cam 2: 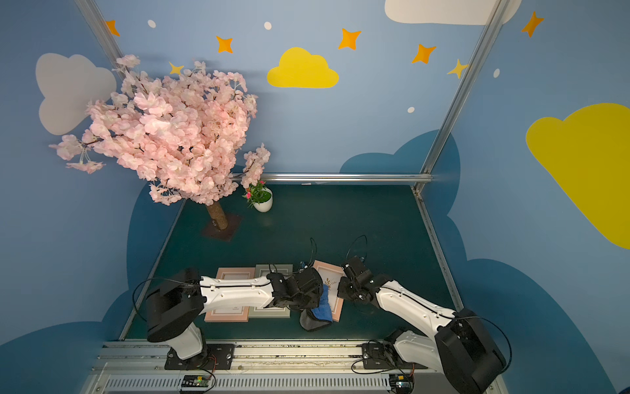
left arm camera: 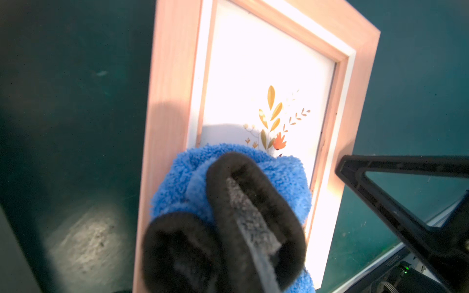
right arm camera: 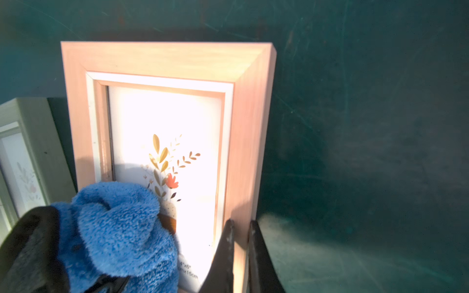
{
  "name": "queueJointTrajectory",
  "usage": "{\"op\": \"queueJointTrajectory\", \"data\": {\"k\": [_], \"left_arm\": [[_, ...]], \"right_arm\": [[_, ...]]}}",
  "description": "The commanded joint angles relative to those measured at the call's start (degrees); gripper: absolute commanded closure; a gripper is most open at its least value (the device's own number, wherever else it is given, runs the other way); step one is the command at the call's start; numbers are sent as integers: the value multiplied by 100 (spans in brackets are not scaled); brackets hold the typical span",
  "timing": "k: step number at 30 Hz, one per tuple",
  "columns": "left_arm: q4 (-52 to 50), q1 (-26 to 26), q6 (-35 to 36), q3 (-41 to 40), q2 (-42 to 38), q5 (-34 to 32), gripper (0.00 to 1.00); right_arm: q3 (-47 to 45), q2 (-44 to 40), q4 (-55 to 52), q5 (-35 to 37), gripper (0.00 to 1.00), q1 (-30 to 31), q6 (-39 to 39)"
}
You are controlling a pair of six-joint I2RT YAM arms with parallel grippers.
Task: Wipe the picture frame with a cloth
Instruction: Wipe the dirt from the picture frame.
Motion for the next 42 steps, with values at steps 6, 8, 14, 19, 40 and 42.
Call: {"op": "queueJointTrajectory", "data": {"k": [6, 8, 14, 19, 40, 42], "left_arm": [[-932, 244, 184, 399, 652, -199, 97], [-780, 379, 281, 486, 800, -241, 97], [-439, 732, 571, 914, 1062, -278, 97], [-127, 917, 640, 1194, 1281, -217, 97], [-598, 316, 73, -286, 198, -85, 97], [-658, 174, -32, -458, 2, -79, 97]], "right_arm": [[-422, 369, -384, -2, 91, -14, -145], [-425, 398, -356, -14, 91, -14, -154], [-425, 507, -304, -71, 91, -22, -170], [-425, 507, -296, -78, 91, -30, -172], [-414, 445, -404, -23, 90, -58, -167], [-424, 448, -407, -27, 90, -58, -180]]}}
